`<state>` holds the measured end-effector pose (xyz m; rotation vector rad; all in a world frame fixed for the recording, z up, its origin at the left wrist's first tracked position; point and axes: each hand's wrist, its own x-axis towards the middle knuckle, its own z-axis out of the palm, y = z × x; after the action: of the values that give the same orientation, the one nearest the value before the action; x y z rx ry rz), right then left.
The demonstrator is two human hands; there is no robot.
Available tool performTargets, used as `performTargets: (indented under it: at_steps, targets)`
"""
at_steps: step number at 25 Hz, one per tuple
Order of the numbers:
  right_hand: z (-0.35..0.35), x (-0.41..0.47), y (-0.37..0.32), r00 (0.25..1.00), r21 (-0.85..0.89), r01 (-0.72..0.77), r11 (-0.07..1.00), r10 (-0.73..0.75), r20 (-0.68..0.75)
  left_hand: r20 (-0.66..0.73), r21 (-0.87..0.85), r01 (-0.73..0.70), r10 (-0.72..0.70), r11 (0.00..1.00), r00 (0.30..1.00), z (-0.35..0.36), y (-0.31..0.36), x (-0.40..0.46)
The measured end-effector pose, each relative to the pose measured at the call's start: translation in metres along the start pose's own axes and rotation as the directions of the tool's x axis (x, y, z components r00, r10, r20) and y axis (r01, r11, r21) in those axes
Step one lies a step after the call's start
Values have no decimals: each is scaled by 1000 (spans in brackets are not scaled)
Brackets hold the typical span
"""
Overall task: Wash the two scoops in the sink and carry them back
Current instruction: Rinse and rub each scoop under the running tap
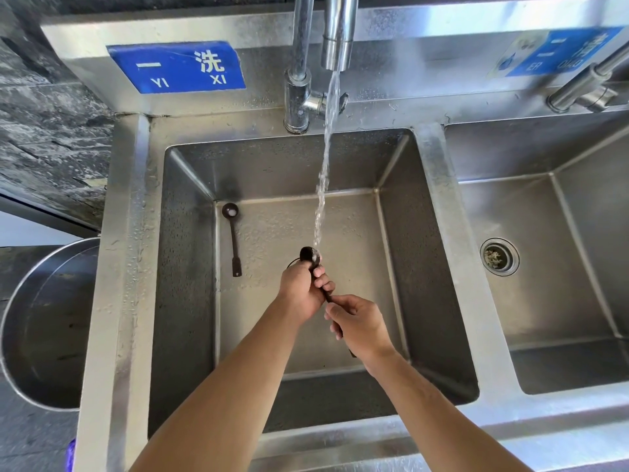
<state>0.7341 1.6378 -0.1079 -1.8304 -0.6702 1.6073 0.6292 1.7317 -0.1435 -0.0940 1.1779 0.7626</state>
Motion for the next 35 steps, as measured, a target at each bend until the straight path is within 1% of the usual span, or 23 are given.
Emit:
performTargets:
  at_steps: [5,7,11,12,13,16,19,21,23,25,27,29,32,35]
  targets:
    - [0,-1,2,1000,6,-8,1000,9,-18,19,-12,18,-18,1000,1000,-1,3,-6]
    - [3,-2,2,1000,23,-21,1000,22,-18,-6,-16,22,-22,1000,1000,-1,3,-5]
    - [4,-4,6,997,49,-71,996,70,16,-89,-2,-49,49,999,995,-2,1,-4]
    - [2,-6,6,997,20,-75,997,74,25,-100,-18,-56,54,998,993,-3,3,-3]
    - [-1,-7,7,997,-48,-67,997,69,30,-98,-48,-49,44,998,994,-4,4,-3]
    - [-11,-16,8,998,-336,35,941,-17,58,-27,-155,-25,21,988,999,-13,8,-6]
    - [-15,-27,6,993,-464,104,880,-114,5,56,-207,-4,16,978,998,-16,4,-13]
    - [-17,-32,6,985,-533,112,839,-164,-51,89,-197,33,-16,980,996,-13,-5,-17]
    - [-20,-35,6,979,-575,85,814,-177,-105,111,-85,71,-61,994,992,-10,-17,-22]
    - [-25,-34,8,977,-562,26,827,-139,-160,92,96,102,-111,990,990,-9,-32,-25]
    - [-31,-28,8,974,-518,-43,854,-79,-210,71,287,107,-132,952,989,-6,-45,-23]
    - [-38,-17,6,974,-441,-108,891,6,-227,44,417,88,-117,905,992,3,-55,-18]
    - [-46,6,3,960,-243,-188,952,125,-251,-10,479,37,-37,877,999,23,-57,-4]
    - [-58,31,5,939,-45,-203,978,182,-290,-80,544,-37,96,838,992,48,-54,26]
